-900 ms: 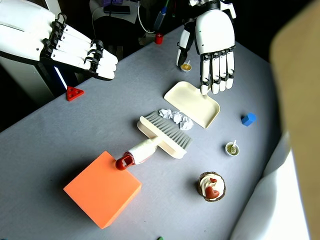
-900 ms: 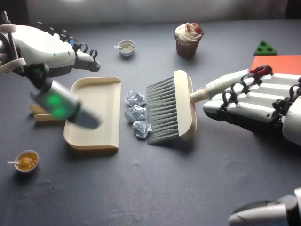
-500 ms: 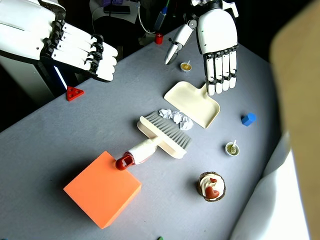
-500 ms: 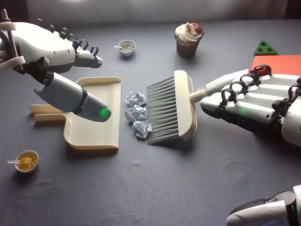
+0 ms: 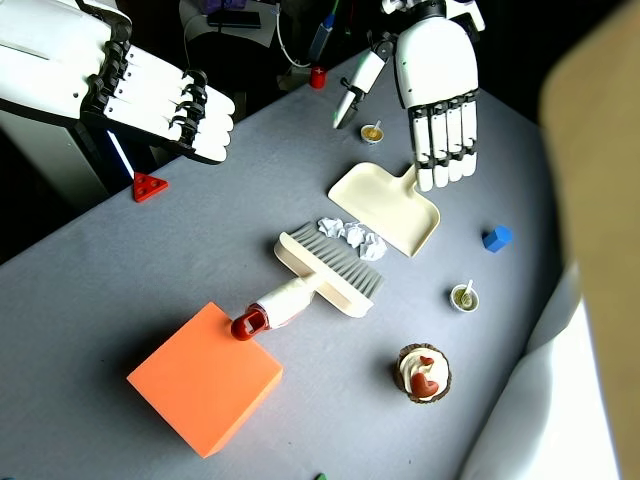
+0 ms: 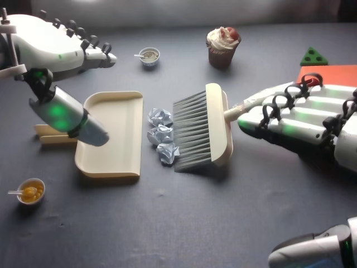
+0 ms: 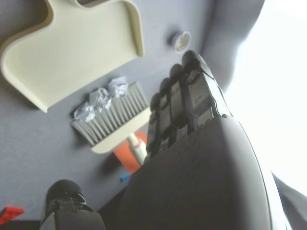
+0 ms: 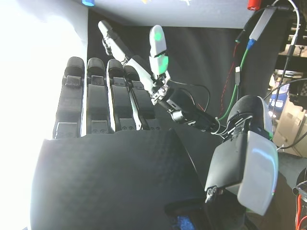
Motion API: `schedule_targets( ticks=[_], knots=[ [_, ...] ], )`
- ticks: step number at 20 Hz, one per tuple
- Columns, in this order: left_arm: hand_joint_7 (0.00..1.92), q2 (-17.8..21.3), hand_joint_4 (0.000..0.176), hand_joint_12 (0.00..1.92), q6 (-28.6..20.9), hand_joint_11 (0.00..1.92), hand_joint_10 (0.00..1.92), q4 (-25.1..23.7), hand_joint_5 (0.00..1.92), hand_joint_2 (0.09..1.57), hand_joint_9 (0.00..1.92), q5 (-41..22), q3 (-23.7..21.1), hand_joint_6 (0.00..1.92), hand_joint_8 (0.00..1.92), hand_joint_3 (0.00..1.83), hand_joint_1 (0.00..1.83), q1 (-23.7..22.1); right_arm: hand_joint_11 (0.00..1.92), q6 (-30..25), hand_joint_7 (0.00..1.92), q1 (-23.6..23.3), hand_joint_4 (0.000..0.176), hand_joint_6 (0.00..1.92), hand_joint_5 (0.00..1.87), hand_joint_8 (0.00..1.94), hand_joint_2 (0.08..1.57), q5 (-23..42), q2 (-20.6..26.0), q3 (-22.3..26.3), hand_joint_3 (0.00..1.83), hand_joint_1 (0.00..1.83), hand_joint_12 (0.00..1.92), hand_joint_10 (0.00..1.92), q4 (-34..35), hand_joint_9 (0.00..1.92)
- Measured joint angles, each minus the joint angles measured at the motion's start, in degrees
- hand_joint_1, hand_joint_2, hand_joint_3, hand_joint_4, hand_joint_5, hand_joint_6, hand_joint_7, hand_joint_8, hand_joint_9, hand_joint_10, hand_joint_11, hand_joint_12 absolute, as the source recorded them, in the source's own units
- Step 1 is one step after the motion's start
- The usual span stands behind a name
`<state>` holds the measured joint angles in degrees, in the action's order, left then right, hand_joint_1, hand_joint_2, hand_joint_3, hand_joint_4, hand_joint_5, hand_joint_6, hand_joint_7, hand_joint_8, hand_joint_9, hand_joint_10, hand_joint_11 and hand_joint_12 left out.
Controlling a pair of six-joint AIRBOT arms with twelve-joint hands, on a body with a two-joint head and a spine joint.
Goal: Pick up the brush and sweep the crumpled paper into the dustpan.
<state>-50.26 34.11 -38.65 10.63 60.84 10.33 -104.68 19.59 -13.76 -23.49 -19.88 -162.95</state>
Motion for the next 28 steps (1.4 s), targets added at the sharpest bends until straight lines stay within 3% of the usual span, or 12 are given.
schedule_targets(
  ticks=[6,9,15,16,17,18,19,21,24,26,28],
  knots=[
    [0.09,0.0,0.000,0.06,-2.3,0.13,0.00,-0.1,0.01,0.84,0.11,-1.7,2.5,0.00,0.00,0.01,0.75,3.0,0.13,0.0,0.12,0.0,0.000,0.01,0.10,0.01,0.92,-1.7,0.0,-0.3,0.01,0.00,0.03,0.01,0.0,0.12],
    [0.05,-0.6,0.000,0.05,-2.4,0.12,0.00,0.0,0.00,0.87,0.08,-2.9,4.4,0.00,0.00,0.01,0.82,3.7,0.11,0.3,0.10,0.0,0.000,0.00,0.07,0.00,0.91,-1.9,0.0,-0.4,0.01,0.00,0.02,0.00,0.0,0.11],
    [0.08,-2.4,0.000,0.04,-1.9,0.11,0.01,2.0,0.01,0.88,0.11,-6.6,8.9,0.00,0.01,0.01,0.81,7.5,0.17,0.4,0.18,0.0,0.000,0.01,0.16,0.01,0.87,-2.2,0.0,-0.3,0.00,0.00,0.03,0.01,0.0,0.17],
    [0.08,-2.6,0.000,0.05,3.0,0.13,0.01,7.3,0.01,0.88,0.12,-7.6,9.6,0.00,0.01,0.01,0.79,8.6,0.15,0.5,0.19,0.0,0.000,0.01,0.17,0.01,0.85,-2.1,0.0,-0.3,0.00,0.00,0.02,0.00,0.0,0.17],
    [0.09,-2.8,0.000,0.06,18.1,0.14,0.01,22.4,0.01,0.89,0.13,-9.3,10.4,0.00,0.01,0.01,0.76,10.0,0.15,0.5,0.19,0.0,0.000,0.01,0.17,0.00,0.84,-2.2,0.0,-0.3,0.00,0.00,0.02,0.00,0.0,0.16],
    [0.08,-2.8,0.000,0.05,38.5,0.13,0.01,44.6,0.00,0.89,0.11,-12.1,10.4,0.00,0.00,0.01,0.74,12.0,0.16,0.5,0.18,0.0,0.000,0.00,0.17,0.00,0.84,-2.2,0.0,-0.3,0.00,0.00,0.02,0.00,0.0,0.16],
    [0.08,-2.8,0.000,0.05,51.5,0.13,0.00,58.7,0.00,0.89,0.11,-14.9,9.3,0.00,0.00,0.01,0.71,13.5,0.17,0.5,0.17,0.3,0.000,0.00,0.16,0.00,0.85,-2.3,0.0,-0.3,0.00,0.00,0.03,0.00,0.0,0.16],
    [0.07,-2.8,0.000,0.06,62.3,0.15,0.00,70.8,0.01,0.88,0.10,-16.7,8.2,0.00,0.00,0.00,0.69,14.3,0.13,0.5,0.15,0.6,0.000,0.00,0.15,0.00,0.86,-2.3,0.0,-0.3,0.00,0.00,0.01,0.00,0.0,0.13],
    [0.09,-2.7,0.000,0.06,72.1,0.15,0.01,80.0,0.05,0.88,0.11,-18.7,7.9,0.02,0.01,0.00,0.67,14.3,0.15,1.0,0.16,0.6,0.000,0.00,0.13,0.00,0.90,-2.4,0.0,-0.3,0.01,0.00,0.02,0.01,0.0,0.15],
    [0.11,-2.7,0.000,0.07,79.1,0.17,0.01,88.2,0.13,0.90,0.13,-19.6,7.5,0.02,0.01,0.00,0.75,14.6,0.14,1.0,0.13,0.6,0.000,0.00,0.12,0.00,0.89,-2.4,0.0,-0.2,0.01,0.00,0.01,0.00,0.1,0.13],
    [0.08,-2.7,0.030,0.06,81.3,0.14,0.00,95.6,0.15,0.95,0.12,-20.7,6.7,0.02,0.00,0.02,0.74,15.3,0.18,1.5,0.15,0.6,0.000,0.01,0.15,0.01,0.90,-2.4,0.0,-0.2,0.01,0.00,0.02,0.01,0.0,0.14]
  ],
)
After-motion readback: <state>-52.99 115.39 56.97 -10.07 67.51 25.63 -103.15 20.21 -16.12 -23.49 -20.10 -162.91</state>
